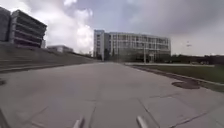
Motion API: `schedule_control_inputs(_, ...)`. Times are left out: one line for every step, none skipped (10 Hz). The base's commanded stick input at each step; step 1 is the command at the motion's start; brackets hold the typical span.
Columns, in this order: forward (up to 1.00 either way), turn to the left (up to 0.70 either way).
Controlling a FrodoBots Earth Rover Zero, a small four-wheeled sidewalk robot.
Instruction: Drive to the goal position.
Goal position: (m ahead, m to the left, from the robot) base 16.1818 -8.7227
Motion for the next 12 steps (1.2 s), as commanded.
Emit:
schedule_control_inputs(0.70,0.00)
schedule_control_inputs(0.70,0.00)
schedule_control_inputs(0.70,0.00)
schedule_control_inputs(0.70,0.00)
schedule_control_inputs(0.70,0.00)
schedule_control_inputs(0.70,0.00)
schedule_control_inputs(0.70,0.00)
schedule_control_inputs(0.70,0.00)
schedule_control_inputs(0.70,0.00)
schedule_control_inputs(0.70,0.00)
schedule_control_inputs(0.70,0.00)
schedule_control_inputs(0.70,0.00)
